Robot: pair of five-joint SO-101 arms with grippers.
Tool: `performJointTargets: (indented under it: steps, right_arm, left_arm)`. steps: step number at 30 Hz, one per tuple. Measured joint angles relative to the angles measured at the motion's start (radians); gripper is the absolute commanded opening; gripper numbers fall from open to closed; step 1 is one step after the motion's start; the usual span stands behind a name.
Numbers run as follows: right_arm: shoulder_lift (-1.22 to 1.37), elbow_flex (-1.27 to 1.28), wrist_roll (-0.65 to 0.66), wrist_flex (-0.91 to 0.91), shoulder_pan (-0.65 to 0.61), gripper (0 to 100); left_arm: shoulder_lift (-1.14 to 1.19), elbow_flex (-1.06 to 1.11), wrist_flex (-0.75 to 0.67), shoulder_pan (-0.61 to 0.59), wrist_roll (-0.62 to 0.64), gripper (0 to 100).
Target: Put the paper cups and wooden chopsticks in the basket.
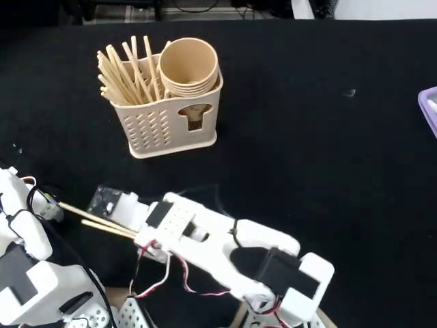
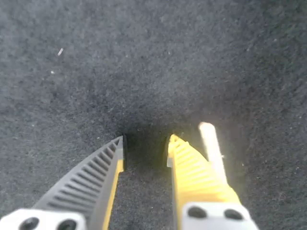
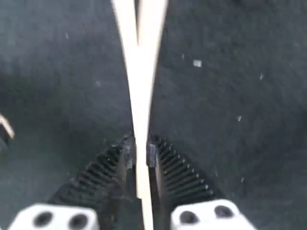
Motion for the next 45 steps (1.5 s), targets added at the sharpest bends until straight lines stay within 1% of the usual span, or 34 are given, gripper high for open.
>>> performJointTargets:
  steps: [4,10,13,16,18,20,22,23,25,27,32,35,45]
  right_arm:
    - [-0.074,0.034,0.063,0.041,0.061,1.1]
    - [-0.321,0.173,0.130,0.094,0.130,1.1]
    - [-0.404,0.267,0.176,0.087,0.195,1.1]
    - [-0.425,0.341,0.204,0.043,0.267,1.8]
    - [-0.425,0.362,0.222,0.034,0.304,7.2]
    - [-0.427,0.362,0.227,0.032,0.318,15.9]
    - [-0.427,0.364,0.230,0.032,0.315,23.1]
    - [-0.427,0.362,0.232,0.032,0.315,25.2]
    - [-0.427,0.354,0.232,0.032,0.302,25.7]
    - [-0.427,0.331,0.232,0.032,0.264,25.7]
    - [-0.427,0.281,0.144,-0.028,0.157,26.2]
    - [-0.405,0.247,0.120,-0.075,0.132,26.3]
    - [-0.017,0.006,0.117,-0.081,0.132,25.8]
  left_arm:
    - [0.000,0.000,0.000,0.000,0.000,16]
    - [0.000,0.000,0.000,0.000,0.000,16]
    - [0.000,0.000,0.000,0.000,0.000,16]
    - [0.000,0.000,0.000,0.000,0.000,16]
    - [0.000,0.000,0.000,0.000,0.000,16]
    - [0.000,0.000,0.000,0.000,0.000,16]
    - [0.000,0.000,0.000,0.000,0.000,16]
    - [0.000,0.000,0.000,0.000,0.000,16]
    - [0.000,0.000,0.000,0.000,0.000,16]
    - [0.000,0.000,0.000,0.000,0.000,16]
    - [0.000,0.000,0.000,0.000,0.000,16]
    - [0.000,0.000,0.000,0.000,0.000,16]
    - [0.000,0.000,0.000,0.000,0.000,16]
